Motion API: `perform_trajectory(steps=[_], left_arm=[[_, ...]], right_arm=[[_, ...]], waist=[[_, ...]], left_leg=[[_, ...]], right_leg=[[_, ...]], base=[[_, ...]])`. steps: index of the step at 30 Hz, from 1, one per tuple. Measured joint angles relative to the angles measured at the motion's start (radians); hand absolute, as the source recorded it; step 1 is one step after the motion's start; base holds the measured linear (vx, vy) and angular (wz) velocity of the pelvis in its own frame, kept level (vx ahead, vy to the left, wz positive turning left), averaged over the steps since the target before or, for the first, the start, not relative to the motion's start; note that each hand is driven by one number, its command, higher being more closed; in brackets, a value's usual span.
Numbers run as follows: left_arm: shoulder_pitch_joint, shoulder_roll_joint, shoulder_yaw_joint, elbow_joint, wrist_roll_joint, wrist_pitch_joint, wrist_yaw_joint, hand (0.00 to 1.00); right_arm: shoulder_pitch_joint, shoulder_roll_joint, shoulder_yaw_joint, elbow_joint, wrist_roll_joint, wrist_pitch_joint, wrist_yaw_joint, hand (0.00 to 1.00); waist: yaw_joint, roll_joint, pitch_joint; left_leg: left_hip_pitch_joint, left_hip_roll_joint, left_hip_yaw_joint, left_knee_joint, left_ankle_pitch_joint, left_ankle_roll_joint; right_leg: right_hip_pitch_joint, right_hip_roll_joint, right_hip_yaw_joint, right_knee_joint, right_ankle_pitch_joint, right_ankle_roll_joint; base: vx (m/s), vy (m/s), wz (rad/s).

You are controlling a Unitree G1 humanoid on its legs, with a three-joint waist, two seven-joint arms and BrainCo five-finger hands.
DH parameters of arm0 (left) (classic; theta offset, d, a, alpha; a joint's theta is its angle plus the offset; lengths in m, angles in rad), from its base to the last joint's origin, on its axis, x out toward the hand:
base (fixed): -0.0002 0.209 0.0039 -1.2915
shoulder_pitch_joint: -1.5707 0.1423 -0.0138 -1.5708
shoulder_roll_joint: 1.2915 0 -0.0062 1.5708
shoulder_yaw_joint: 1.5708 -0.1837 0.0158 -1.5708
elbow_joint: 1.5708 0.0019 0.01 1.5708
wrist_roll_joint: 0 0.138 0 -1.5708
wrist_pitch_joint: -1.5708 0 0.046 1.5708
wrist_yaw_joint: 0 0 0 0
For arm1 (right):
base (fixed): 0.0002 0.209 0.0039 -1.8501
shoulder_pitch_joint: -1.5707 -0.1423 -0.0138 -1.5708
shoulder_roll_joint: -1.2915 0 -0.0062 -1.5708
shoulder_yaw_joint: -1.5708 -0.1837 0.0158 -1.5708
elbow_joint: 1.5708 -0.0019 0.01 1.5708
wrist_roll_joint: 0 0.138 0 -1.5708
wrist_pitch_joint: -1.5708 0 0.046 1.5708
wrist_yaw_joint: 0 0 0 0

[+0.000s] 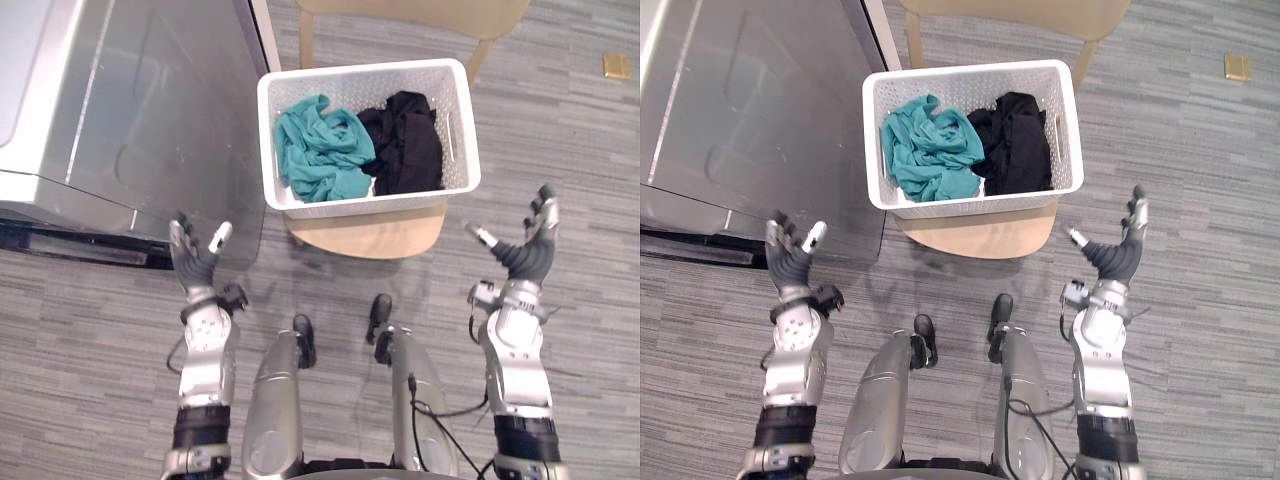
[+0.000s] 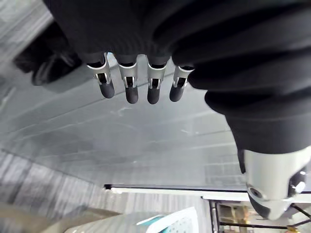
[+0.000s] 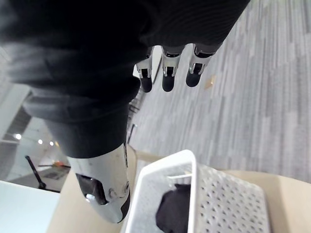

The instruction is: Pick up the laundry basket with both hands and put the clothes into the washing machine.

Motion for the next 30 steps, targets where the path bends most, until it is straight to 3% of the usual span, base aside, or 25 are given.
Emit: perform_trajectory(steps=[5, 9, 13, 17, 18, 20, 21, 22, 24, 25, 26, 27, 29, 30], left_arm=[[0.04, 0.008, 0.01, 0.306, 0.011, 0.024, -0.08, 0.0], [0.043, 0.017, 0.053, 0.558, 0.065, 0.047, -0.098, 0.0], [0.045, 0.027, 0.086, 0.647, 0.1, 0.048, -0.098, 0.0], [0.019, 0.023, 0.086, 0.65, 0.128, 0.045, -0.098, 0.0], [0.014, 0.023, 0.087, 0.651, 0.128, 0.045, -0.098, 0.0], [-0.013, 0.022, 0.088, 0.669, 0.128, 0.044, -0.097, 0.0], [-0.013, 0.022, 0.087, 0.678, 0.129, 0.043, -0.096, 0.0], [-0.016, 0.023, 0.087, 0.71, 0.129, 0.043, -0.096, 0.0], [-0.014, 0.023, 0.087, 0.748, 0.131, 0.044, -0.095, 0.0], [-0.015, 0.023, 0.083, 0.752, 0.133, 0.043, -0.094, 0.0], [-0.015, 0.023, 0.08, 0.753, 0.135, 0.043, -0.093, 0.0], [-0.03, 0.047, 0.073, 0.768, 0.145, 0.042, -0.09, 0.0], [-0.039, 0.094, 0.044, 0.769, 0.157, 0.033, -0.09, 0.0], [-0.036, 0.112, 0.038, 0.767, 0.161, 0.026, -0.091, 0.0]], right_arm=[[0.035, 0.018, -0.006, 0.293, 0.001, 0.018, 0.069, 0.0], [0.038, 0.023, -0.02, 0.508, 0.0, 0.022, 0.097, 0.0], [0.027, 0.023, -0.049, 0.632, 0.01, 0.037, 0.114, 0.0], [0.016, 0.02, -0.055, 0.707, 0.04, 0.038, 0.113, 0.0], [0.009, 0.018, -0.056, 0.722, 0.041, 0.038, 0.112, 0.0], [-0.023, 0.009, -0.08, 0.767, 0.042, 0.039, 0.112, 0.0], [-0.033, 0.003, -0.089, 0.774, 0.042, 0.039, 0.112, 0.0], [-0.06, -0.015, -0.095, 0.801, 0.041, 0.037, 0.112, 0.0], [-0.091, -0.049, -0.093, 0.844, 0.038, 0.037, 0.111, 0.0], [-0.099, -0.073, -0.092, 0.867, 0.037, 0.037, 0.112, 0.0], [-0.104, -0.084, -0.093, 0.877, 0.037, 0.038, 0.112, 0.0], [-0.112, -0.087, -0.092, 0.908, 0.038, 0.039, 0.113, 0.0], [-0.106, -0.055, -0.093, 0.93, 0.038, 0.039, 0.127, 0.0], [-0.098, -0.043, -0.092, 0.956, 0.037, 0.04, 0.134, 0.0]], waist=[[0.009, -0.001, -0.083], [0.011, 0.02, -0.153], [0.017, 0.038, -0.182], [0.02, 0.035, -0.191], [0.026, 0.03, -0.196], [0.034, 0.027, -0.206], [0.034, 0.025, -0.205], [0.035, 0.015, -0.201], [0.03, 0.024, -0.21], [0.021, 0.046, -0.223], [0.011, 0.066, -0.235], [0.003, 0.046, -0.232], [-0.003, 0.006, -0.233], [-0.016, -0.017, -0.23]], left_leg=[[0.153, -0.02, -0.03, -0.12, 0.03, -0.015], [0.23, -0.023, -0.064, -0.179, 0.043, -0.035], [0.256, -0.035, -0.112, -0.226, 0.07, -0.048], [0.203, -0.064, -0.167, -0.276, 0.134, -0.077], [0.193, -0.051, -0.135, -0.278, 0.137, -0.072], [0.148, 0.054, 0.05, -0.218, 0.136, -0.061], [0.149, 0.082, 0.075, -0.203, 0.133, -0.057], [0.181, 0.137, 0.097, -0.196, 0.133, -0.057], [0.224, 0.197, 0.122, -0.224, 0.135, -0.055], [0.238, 0.227, 0.133, -0.269, 0.178, -0.001], [0.242, 0.232, 0.125, -0.299, 0.186, -0.065], [0.242, 0.18, 0.111, -0.321, 0.206, -0.14], [0.222, 0.102, 0.073, -0.312, 0.204, -0.116], [0.203, 0.057, 0.054, -0.259, 0.17, -0.088]], right_leg=[[0.141, -0.007, -0.042, -0.042, -0.033, 0.011], [0.233, -0.007, -0.087, -0.075, -0.052, 0.019], [0.289, -0.017, -0.143, -0.096, -0.064, 0.021], [0.296, -0.086, -0.288, -0.068, -0.093, 0.01], [0.29, -0.097, -0.315, -0.069, -0.092, 0.003], [0.286, -0.144, -0.394, -0.065, -0.081, -0.007], [0.293, -0.155, -0.409, -0.064, -0.077, -0.001], [0.31, -0.185, -0.422, -0.064, -0.062, 0.023], [0.324, -0.219, -0.432, -0.071, -0.033, 0.061], [0.328, -0.233, -0.443, -0.078, -0.012, 0.096], [0.33, -0.236, -0.45, -0.084, 0.001, 0.116], [0.347, -0.261, -0.45, -0.133, 0.042, 0.149], [0.388, -0.277, -0.424, -0.22, 0.06, 0.167], [0.411, -0.313, -0.403, -0.216, 0.094, 0.166]], base=[[0.16, -0.047, 0.27], [0.11, -0.021, 0.28], [0.03, -0.029, 0.47], [-0.04, -0.048, 1.01], [-0.05, -0.033, 1.27], [-0.01, -0.018, 1.13], [-0.06, 0.099, 0.91], [-0.06, 0.159, 0.52], [-0.07, 0.314, 0.46], [-0.07, 0.38, 0.5], [-0.05, 0.402, 0.68], [-0.02, 0.313, 0.59], [0.01, 0.341, 0.89], [0.03, 0.311, 0.94]])
